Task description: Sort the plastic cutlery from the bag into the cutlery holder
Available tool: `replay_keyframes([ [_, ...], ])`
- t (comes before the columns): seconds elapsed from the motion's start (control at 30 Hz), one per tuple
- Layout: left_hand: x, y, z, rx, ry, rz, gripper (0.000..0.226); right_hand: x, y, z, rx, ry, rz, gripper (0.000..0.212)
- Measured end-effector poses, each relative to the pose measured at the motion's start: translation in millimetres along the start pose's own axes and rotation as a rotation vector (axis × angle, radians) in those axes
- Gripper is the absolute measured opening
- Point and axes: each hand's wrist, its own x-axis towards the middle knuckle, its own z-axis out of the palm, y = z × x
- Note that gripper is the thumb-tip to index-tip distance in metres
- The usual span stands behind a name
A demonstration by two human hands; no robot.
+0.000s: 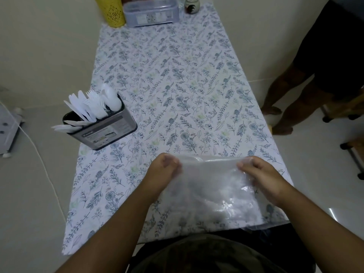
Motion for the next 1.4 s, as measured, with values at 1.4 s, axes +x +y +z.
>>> replay_keyframes([
  [1.4, -15, -129, 506, 1.367, -1.309, 0.448, 0.059, -89, 358, -164, 0.51, 1.163, 0.393, 0.038],
])
